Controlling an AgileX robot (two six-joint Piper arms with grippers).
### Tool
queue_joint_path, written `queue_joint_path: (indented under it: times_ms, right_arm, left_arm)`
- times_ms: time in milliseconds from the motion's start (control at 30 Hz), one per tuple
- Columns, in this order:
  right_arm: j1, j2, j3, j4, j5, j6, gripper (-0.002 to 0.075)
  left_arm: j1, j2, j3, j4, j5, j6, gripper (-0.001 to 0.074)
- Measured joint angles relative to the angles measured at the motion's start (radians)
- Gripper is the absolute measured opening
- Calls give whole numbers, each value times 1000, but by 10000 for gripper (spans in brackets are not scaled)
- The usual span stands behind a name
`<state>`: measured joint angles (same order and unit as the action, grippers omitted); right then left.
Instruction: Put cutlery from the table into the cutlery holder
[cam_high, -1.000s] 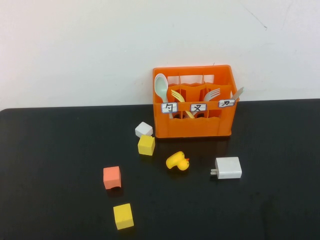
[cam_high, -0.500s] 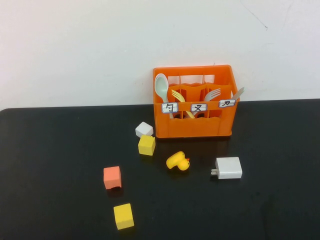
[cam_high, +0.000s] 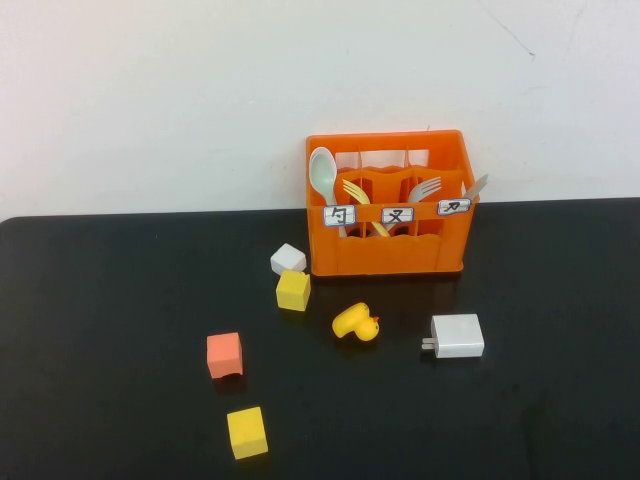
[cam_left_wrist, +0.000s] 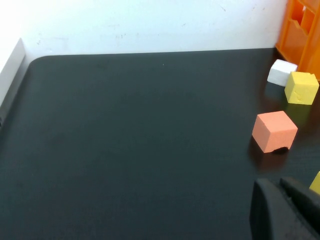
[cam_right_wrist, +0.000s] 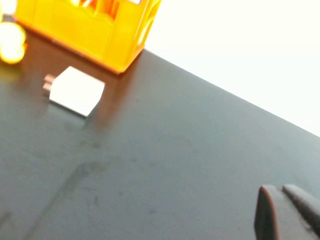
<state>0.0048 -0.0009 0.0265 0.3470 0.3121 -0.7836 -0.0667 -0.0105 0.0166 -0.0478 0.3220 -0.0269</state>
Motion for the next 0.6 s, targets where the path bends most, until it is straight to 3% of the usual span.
queue_joint_path:
  times_ms: [367,600]
  right_arm:
    - [-4,-11,0,-2,-47,28,-2]
    - [-6,-11,0,-152,-207,287,-2]
  left_arm:
    - [0,0,-1,0,0,0,-1]
    - [0,0,-1,2,1,0,-1]
